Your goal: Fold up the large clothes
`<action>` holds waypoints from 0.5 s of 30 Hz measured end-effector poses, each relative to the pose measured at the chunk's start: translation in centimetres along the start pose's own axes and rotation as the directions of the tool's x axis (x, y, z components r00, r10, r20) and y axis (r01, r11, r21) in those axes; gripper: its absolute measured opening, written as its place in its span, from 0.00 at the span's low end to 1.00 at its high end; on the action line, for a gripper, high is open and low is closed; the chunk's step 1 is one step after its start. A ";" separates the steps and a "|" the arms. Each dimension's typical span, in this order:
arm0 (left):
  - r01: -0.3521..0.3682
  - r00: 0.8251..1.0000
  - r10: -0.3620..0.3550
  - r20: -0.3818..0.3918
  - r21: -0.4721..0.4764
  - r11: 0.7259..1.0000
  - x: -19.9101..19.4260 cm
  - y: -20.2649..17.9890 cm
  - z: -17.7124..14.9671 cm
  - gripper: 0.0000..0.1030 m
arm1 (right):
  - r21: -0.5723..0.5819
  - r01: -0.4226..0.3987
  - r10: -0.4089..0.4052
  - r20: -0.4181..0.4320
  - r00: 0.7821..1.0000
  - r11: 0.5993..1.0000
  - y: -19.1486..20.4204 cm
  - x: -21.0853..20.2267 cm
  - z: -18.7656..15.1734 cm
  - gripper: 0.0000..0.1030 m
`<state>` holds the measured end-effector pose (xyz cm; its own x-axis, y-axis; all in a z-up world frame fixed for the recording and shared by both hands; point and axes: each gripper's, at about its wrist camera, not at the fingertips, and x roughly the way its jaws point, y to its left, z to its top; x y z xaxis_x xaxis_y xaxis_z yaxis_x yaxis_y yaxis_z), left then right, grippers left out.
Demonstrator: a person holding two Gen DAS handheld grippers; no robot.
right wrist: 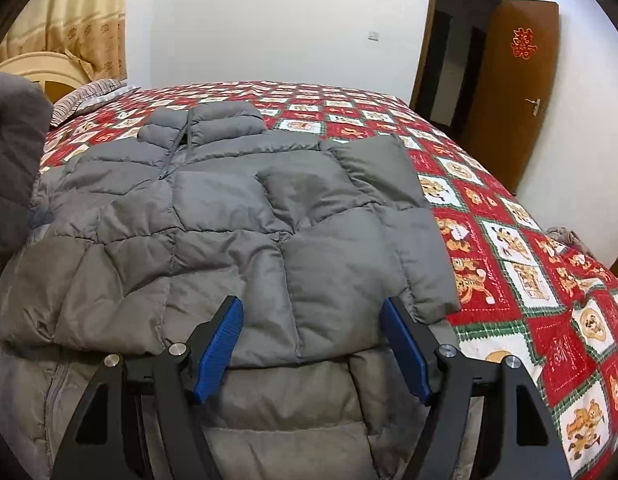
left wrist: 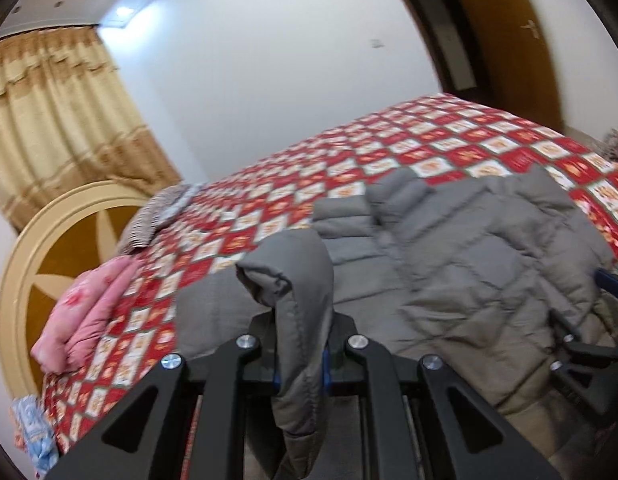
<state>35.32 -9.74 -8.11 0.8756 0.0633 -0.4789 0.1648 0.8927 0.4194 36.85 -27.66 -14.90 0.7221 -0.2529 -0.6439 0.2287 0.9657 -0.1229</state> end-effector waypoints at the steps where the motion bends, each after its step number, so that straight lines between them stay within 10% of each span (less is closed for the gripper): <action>1: 0.005 1.000 -0.005 -0.004 0.003 1.000 0.2 -0.6 0.3 0.14 | -0.002 0.002 -0.002 0.002 1.000 1.000 0.1 -0.1 0.0 0.70; 5: 0.041 0.999 -0.041 -0.015 0.001 0.999 1.2 -2.3 0.4 0.40 | -0.002 0.004 -0.004 -0.012 1.000 1.000 0.2 0.3 -0.2 0.70; 7: 0.038 0.999 -0.038 -0.014 -0.003 0.999 1.4 -2.7 0.4 1.00 | -0.002 0.001 -0.001 -0.028 1.000 1.000 0.1 0.6 -0.3 0.70; 15: 0.018 1.000 -0.019 -0.007 -0.081 0.997 1.4 0.3 -0.8 1.00 | 0.016 -0.022 0.023 -0.049 0.999 1.000 -0.3 1.1 -0.3 0.72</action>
<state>36.28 -9.02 -9.28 0.8690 0.0495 -0.4923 0.1438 0.9268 0.3469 37.43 -28.25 -15.78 0.6943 -0.2273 -0.6829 0.2227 0.9701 -0.0965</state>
